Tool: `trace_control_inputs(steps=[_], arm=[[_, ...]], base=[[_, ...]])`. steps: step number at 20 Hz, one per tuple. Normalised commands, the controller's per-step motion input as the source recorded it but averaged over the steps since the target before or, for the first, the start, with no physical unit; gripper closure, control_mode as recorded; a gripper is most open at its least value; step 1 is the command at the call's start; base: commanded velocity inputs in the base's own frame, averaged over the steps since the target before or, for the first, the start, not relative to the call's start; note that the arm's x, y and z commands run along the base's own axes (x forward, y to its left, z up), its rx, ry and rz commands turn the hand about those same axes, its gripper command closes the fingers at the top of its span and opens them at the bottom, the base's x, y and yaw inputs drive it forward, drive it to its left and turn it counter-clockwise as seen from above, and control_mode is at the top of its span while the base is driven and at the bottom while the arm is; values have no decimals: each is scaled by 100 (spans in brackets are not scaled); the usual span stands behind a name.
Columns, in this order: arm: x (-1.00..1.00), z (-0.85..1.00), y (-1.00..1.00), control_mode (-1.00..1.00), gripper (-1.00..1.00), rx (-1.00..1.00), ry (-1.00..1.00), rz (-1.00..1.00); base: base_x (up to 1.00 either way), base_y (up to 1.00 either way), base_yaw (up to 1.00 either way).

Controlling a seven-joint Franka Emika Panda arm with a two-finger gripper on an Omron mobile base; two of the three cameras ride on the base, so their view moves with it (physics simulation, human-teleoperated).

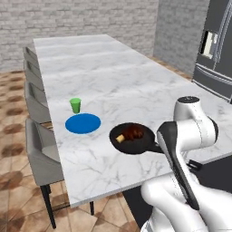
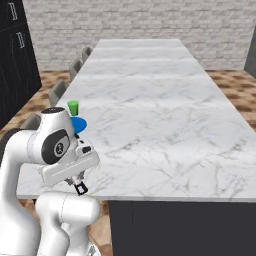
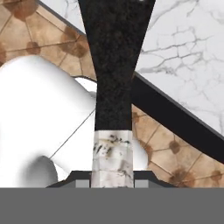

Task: Pick up the pan with the steak in it and place it on the dining table. Then place the steak on the plate.

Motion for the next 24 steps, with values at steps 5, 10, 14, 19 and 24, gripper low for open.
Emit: trace_control_inputs(steps=[5,10,14,19,24], arm=[[50,-35,28,-100,100,-6,3,-2],[50,-36,27,-100,100,-4,6,-2],[46,-38,21,-100,100,-1,8,0],[57,-38,21,-100,100,0,11,0],[49,-38,20,-100,100,0,11,0]], base=[[0,0,0],[0,0,0],[0,0,0],[0,0,0],[0,0,0]])
